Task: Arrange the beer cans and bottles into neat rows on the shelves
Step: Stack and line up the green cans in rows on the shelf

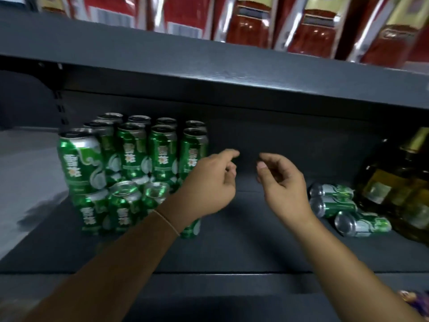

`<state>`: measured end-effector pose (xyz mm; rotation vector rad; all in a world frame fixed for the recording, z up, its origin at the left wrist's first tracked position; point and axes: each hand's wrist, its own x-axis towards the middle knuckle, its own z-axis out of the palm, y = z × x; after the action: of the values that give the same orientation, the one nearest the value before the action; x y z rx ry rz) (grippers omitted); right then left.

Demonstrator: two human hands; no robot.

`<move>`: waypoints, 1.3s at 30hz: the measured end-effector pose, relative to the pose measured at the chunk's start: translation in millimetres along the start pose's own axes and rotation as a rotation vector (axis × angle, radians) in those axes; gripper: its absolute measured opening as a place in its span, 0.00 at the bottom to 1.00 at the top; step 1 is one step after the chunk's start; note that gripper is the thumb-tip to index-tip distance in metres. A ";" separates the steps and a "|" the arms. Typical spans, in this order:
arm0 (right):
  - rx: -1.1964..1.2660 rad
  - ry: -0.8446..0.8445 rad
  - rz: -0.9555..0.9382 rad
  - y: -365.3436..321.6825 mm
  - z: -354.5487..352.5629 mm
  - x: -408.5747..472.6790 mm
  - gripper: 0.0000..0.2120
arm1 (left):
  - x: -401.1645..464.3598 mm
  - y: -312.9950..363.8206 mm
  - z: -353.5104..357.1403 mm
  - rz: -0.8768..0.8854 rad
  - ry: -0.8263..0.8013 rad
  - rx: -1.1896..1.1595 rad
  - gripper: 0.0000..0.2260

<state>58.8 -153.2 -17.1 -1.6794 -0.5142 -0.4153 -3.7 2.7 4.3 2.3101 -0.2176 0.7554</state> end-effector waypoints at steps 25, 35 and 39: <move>-0.816 -0.017 0.533 161.7 -245.8 8.2 0.58 | 52.7 83.9 287.7 -0.153 -0.375 -0.201 0.21; -0.609 0.018 0.271 147.7 -255.2 -3.1 0.63 | 58.3 84.8 289.3 -0.276 -0.272 -0.209 0.11; -0.504 -0.077 0.027 127.6 -256.6 -1.8 0.61 | 60.3 90.9 270.4 -0.529 -0.348 -0.612 0.05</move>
<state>130.9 -423.2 -80.5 -2.1917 -0.4657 -0.4894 138.1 -240.8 -70.9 1.7670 0.0181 0.0017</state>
